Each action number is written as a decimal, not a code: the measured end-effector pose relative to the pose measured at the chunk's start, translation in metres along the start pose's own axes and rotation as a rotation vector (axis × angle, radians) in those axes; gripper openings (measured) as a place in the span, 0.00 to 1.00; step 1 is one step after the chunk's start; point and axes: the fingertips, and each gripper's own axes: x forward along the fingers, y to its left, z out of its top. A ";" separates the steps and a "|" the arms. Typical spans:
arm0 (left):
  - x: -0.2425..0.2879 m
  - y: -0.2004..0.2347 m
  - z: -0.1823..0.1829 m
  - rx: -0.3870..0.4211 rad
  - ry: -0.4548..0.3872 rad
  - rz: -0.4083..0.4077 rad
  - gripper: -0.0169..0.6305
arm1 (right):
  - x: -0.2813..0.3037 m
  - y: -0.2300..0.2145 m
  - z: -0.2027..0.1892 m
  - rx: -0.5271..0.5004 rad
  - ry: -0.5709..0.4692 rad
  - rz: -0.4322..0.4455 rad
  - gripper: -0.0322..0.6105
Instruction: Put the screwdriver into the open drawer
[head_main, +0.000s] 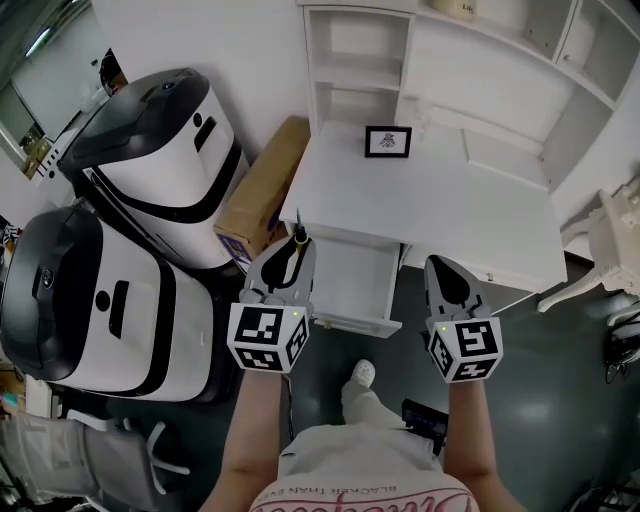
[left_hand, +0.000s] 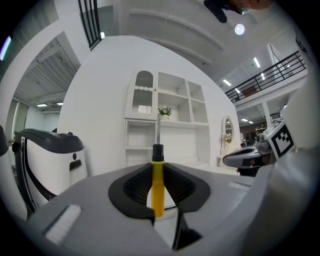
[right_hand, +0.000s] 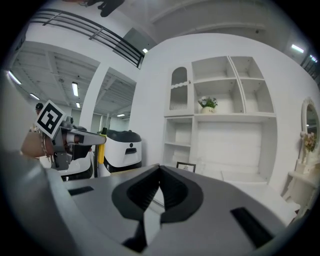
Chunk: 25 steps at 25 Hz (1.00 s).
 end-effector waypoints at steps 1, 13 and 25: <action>0.011 0.002 0.000 -0.002 0.007 0.001 0.14 | 0.008 -0.007 0.000 0.004 0.002 0.001 0.06; 0.100 0.003 -0.025 -0.023 0.104 -0.016 0.14 | 0.069 -0.063 -0.031 0.021 0.091 0.019 0.06; 0.125 0.006 -0.095 -0.064 0.300 -0.035 0.14 | 0.089 -0.062 -0.092 0.077 0.225 0.046 0.06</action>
